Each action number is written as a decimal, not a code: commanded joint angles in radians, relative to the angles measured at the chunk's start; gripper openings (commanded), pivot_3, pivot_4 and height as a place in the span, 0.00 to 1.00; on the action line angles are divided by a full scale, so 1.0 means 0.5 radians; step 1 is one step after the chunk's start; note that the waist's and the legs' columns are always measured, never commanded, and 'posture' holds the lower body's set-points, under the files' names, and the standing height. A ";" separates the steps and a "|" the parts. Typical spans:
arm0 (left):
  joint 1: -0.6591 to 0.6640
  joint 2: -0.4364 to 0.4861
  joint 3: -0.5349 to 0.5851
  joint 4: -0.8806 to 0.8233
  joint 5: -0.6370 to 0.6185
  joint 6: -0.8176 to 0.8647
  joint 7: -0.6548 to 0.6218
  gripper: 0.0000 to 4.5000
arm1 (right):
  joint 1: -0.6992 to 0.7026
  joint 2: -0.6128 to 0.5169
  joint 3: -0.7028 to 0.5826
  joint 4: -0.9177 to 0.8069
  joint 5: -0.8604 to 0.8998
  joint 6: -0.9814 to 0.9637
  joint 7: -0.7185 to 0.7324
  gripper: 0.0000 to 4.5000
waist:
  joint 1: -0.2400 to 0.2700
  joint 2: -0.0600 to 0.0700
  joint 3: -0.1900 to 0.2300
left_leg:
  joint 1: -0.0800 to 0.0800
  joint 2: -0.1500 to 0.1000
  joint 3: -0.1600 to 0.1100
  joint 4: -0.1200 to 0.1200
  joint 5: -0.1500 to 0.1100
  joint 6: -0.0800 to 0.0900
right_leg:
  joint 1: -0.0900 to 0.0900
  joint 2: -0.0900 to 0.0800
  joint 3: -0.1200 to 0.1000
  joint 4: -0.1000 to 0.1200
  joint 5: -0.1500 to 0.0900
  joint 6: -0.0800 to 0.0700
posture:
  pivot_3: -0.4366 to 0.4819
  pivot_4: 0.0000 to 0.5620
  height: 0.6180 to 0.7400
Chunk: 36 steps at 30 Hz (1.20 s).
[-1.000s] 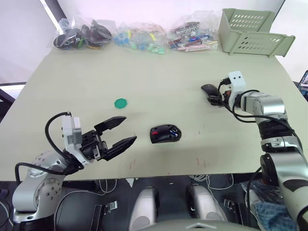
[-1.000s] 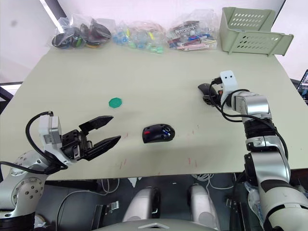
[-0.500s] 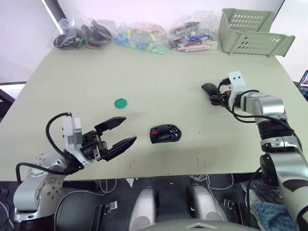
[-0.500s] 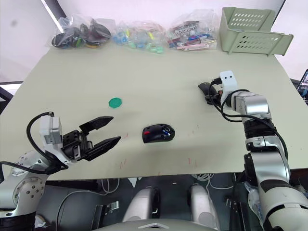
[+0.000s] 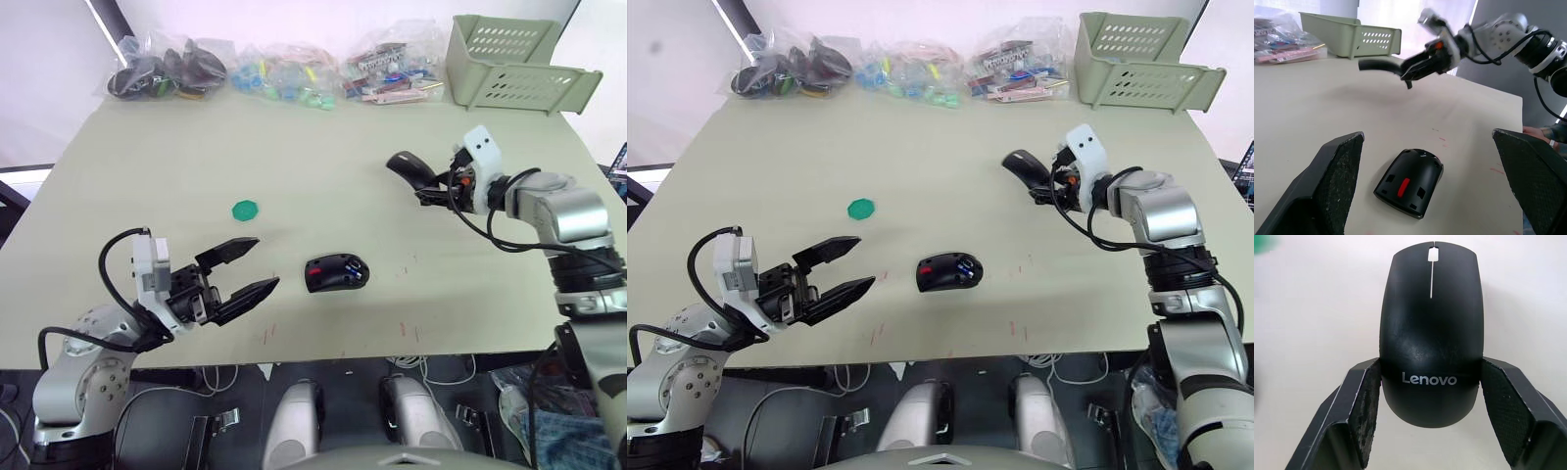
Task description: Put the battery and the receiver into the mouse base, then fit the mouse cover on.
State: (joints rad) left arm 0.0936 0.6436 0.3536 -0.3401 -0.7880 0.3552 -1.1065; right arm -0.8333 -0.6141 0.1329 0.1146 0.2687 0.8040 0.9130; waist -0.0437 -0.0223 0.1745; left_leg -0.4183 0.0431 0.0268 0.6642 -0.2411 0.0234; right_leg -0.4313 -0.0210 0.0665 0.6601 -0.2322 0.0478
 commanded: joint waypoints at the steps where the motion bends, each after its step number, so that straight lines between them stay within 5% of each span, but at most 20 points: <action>1: -0.013 0.037 0.075 -0.018 -0.050 -0.015 -0.012 1.00 | -0.097 -0.124 0.129 -0.295 0.052 -0.055 0.296 0.68 | 0.000 0.000 0.000 | 0.001 0.000 0.000 0.000 0.000 0.000 | 0.000 0.000 0.000 0.000 0.000 0.000 | 0.48 0.27 1.00; 6: 0.040 0.087 0.142 -0.001 0.050 -0.118 -0.050 1.00 | -0.329 -0.167 0.389 -0.427 0.000 0.014 0.486 0.68 | -0.004 0.001 0.001 | 0.003 0.005 0.000 0.001 0.000 0.000 | -0.001 0.001 0.000 0.001 -0.004 -0.006 | 0.48 0.27 1.00; 13: 0.097 0.150 0.307 0.148 -0.133 -0.112 -0.327 1.00 | -0.521 -0.032 0.676 -0.612 0.005 0.109 0.622 0.68 | 0.002 0.000 0.001 | 0.001 0.006 0.004 0.001 0.000 -0.001 | -0.002 0.000 -0.001 0.000 -0.004 -0.007 | 0.48 0.27 1.00; 19: 0.177 0.220 0.360 0.241 -0.115 -0.132 -0.486 1.00 | -0.559 0.042 0.949 -0.485 -0.124 0.028 0.699 0.68 | 0.006 0.000 0.001 | 0.000 0.007 0.007 0.001 0.000 -0.001 | -0.004 -0.005 -0.001 0.000 -0.004 -0.008 | 0.48 0.27 1.00; 36: 0.255 0.240 0.386 0.196 -0.125 -0.098 -0.507 1.00 | -0.485 0.207 1.130 -0.176 -0.339 -0.116 0.757 0.68 | 0.003 -0.001 0.001 | 0.001 0.004 0.011 0.000 0.000 -0.001 | -0.006 -0.009 -0.001 0.001 -0.004 -0.008 | 0.48 0.27 1.00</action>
State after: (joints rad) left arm 0.2177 0.7535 0.5096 -0.2156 -0.8298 0.3082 -1.3601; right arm -1.0791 -0.5181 0.7065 0.0387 0.1054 0.7570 1.2830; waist -0.0423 -0.0228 0.1752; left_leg -0.4181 0.0450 0.0321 0.6644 -0.2411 0.0229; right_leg -0.4341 -0.0254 0.0662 0.6607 -0.2343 0.0439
